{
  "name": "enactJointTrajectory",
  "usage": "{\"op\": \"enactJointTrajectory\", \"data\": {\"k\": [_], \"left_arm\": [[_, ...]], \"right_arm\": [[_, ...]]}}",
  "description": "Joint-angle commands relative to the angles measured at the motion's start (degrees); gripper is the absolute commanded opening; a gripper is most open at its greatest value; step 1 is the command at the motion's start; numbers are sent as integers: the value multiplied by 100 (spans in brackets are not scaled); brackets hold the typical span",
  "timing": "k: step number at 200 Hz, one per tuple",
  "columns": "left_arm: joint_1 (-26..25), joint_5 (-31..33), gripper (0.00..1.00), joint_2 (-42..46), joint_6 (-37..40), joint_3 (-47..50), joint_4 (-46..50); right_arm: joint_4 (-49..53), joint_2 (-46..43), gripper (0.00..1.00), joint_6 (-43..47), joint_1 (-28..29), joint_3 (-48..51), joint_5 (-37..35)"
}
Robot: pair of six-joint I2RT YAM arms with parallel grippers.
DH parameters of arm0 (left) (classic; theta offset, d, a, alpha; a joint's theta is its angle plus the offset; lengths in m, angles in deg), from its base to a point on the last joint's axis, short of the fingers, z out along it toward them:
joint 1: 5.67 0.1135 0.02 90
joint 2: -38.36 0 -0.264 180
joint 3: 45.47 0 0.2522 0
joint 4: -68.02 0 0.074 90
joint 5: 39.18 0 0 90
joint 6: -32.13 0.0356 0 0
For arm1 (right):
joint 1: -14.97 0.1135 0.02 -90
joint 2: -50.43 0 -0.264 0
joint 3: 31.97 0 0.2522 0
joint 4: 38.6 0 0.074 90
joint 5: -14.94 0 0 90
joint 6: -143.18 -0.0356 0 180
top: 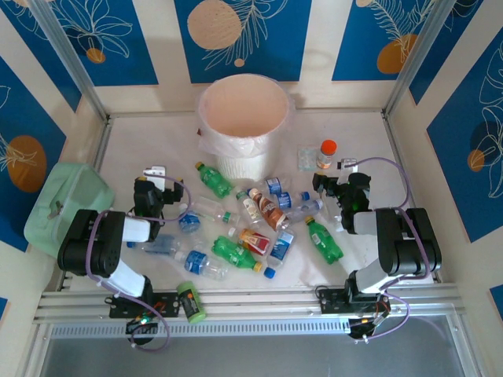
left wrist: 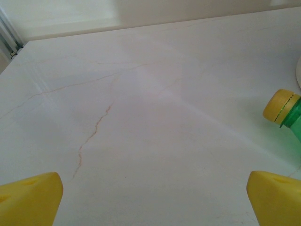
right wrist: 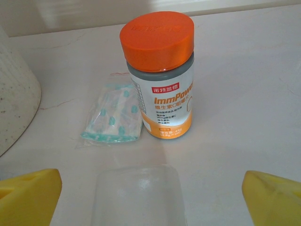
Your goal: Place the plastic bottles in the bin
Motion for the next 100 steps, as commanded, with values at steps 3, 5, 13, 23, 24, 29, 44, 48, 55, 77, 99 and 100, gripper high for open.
{"op": "enactJointTrajectory", "data": {"k": [3,5,13,23,24,29,44,48,55,77,99,100], "left_arm": [[34,-138,100,-20,46,-56,-25],[34,-138,100,-13,46,-56,-20],[34,-135,100,10,50,-48,-30],[22,-129,100,216,108,-116,188],[14,-129,100,256,112,-130,240],[0,-98,100,493,109,-225,619],[-116,586,100,1238,-68,-732,2029],[-147,879,100,1413,-294,-852,2305],[-151,1195,100,1735,-814,-1121,2945],[-167,1567,97,2580,-2637,-1930,5132],[-352,817,88,2950,-3623,-2237,5978],[-379,796,88,2955,-3634,-2259,6004]], "right_arm": [[-43,-3,99,51,-10,-44,107],[-45,-8,99,52,-10,-35,107],[-19,-71,99,-16,38,-85,-146],[1153,-522,99,-74,300,-546,-1128],[1324,-583,99,-81,330,-624,-1227],[2190,-868,99,-204,437,-965,-1657],[5215,-1589,99,-1477,426,-2500,-2110],[5896,-1700,99,-1775,350,-2854,-1943],[6832,-1814,99,-2012,259,-3264,-1630],[7811,-2148,99,-3031,-61,-3038,-1925],[9036,-2282,100,-3408,-562,-3356,-986],[9102,-2285,100,-3427,-554,-3383,-1002]]}}
